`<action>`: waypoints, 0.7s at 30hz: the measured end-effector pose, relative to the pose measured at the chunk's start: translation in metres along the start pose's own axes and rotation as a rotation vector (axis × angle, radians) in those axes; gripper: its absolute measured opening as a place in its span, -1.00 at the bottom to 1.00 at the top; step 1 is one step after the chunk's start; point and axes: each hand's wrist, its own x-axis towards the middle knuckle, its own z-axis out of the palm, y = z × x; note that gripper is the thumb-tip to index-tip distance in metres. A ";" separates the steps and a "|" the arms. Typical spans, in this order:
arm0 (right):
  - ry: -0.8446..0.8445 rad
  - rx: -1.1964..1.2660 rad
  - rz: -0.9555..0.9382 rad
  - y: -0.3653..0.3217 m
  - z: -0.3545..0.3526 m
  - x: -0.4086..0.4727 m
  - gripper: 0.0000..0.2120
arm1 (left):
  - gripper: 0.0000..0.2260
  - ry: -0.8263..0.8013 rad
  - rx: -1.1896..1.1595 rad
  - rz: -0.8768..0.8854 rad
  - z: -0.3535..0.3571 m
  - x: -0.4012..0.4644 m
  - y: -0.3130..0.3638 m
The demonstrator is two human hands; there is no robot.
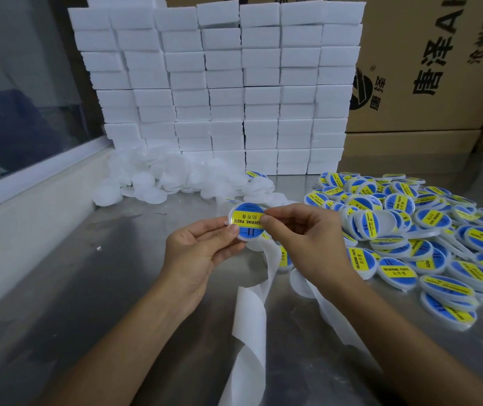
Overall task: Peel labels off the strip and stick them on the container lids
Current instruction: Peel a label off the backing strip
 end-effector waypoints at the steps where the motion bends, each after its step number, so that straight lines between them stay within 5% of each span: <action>1: 0.000 0.002 0.000 0.001 0.000 0.000 -0.93 | -0.60 0.000 0.001 0.001 0.000 0.000 0.000; 15: 0.016 -0.082 -0.003 0.007 -0.001 0.002 -0.94 | -0.66 -0.009 0.042 0.072 0.002 -0.003 0.000; 21: 0.048 -0.269 -0.071 0.008 -0.003 0.002 -0.96 | -0.85 -0.041 0.105 0.134 0.003 -0.004 -0.002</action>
